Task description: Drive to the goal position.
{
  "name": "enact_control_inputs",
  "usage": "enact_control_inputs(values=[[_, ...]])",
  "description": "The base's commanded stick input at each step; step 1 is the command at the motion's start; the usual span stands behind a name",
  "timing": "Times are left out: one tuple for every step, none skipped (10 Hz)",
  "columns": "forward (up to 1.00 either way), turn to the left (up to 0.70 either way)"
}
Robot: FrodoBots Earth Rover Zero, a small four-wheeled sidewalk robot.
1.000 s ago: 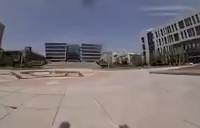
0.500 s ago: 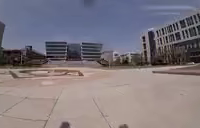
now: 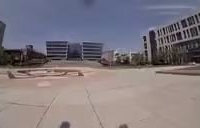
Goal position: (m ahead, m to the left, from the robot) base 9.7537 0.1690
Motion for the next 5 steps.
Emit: enact_control_inputs(values=[[0.70,0.00],[0.70,0.00],[0.70,0.00],[0.70,0.00],[0.70,0.00]])
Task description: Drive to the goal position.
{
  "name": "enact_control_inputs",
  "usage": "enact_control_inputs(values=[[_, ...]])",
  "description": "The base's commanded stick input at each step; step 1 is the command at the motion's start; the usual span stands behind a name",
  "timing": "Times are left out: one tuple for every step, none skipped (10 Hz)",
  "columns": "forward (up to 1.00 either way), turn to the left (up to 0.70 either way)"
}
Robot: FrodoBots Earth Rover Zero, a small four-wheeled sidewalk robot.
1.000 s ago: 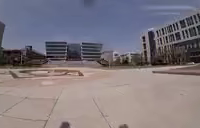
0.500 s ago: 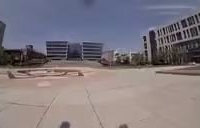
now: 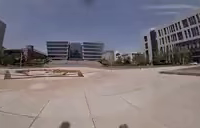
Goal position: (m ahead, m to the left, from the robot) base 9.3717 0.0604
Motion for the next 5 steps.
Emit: enact_control_inputs(values=[[0.70,0.00],[0.70,0.00],[0.70,0.00],[0.70,0.00],[0.70,0.00]])
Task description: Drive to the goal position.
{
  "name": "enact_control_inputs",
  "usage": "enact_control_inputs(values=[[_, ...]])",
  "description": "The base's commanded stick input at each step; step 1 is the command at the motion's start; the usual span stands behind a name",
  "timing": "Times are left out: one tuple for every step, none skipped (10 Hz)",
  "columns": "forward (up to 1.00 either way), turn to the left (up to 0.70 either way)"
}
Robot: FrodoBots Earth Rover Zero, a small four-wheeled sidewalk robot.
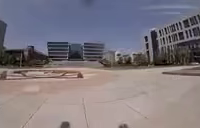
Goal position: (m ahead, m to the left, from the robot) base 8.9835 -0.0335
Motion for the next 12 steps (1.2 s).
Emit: enact_control_inputs(values=[[0.70,0.00],[0.70,0.00],[0.70,0.00],[0.70,0.00],[0.70,0.00],[0.70,0.00],[0.70,0.00],[0.70,0.00],[0.70,0.00],[0.70,0.00],[0.70,0.00],[0.70,0.00]])
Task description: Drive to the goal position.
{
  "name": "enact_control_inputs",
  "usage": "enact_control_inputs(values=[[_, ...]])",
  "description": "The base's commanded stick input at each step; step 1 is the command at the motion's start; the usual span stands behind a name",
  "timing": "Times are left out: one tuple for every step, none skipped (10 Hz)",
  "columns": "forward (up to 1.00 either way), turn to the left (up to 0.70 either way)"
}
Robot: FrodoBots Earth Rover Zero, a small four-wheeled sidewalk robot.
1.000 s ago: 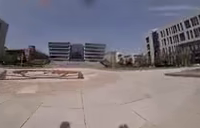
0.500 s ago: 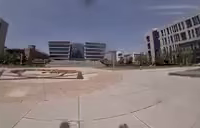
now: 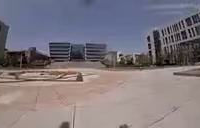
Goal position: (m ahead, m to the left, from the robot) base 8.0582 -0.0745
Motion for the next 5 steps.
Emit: enact_control_inputs(values=[[0.70,0.00],[0.70,0.00],[0.70,0.00],[0.70,0.00],[0.70,0.00]])
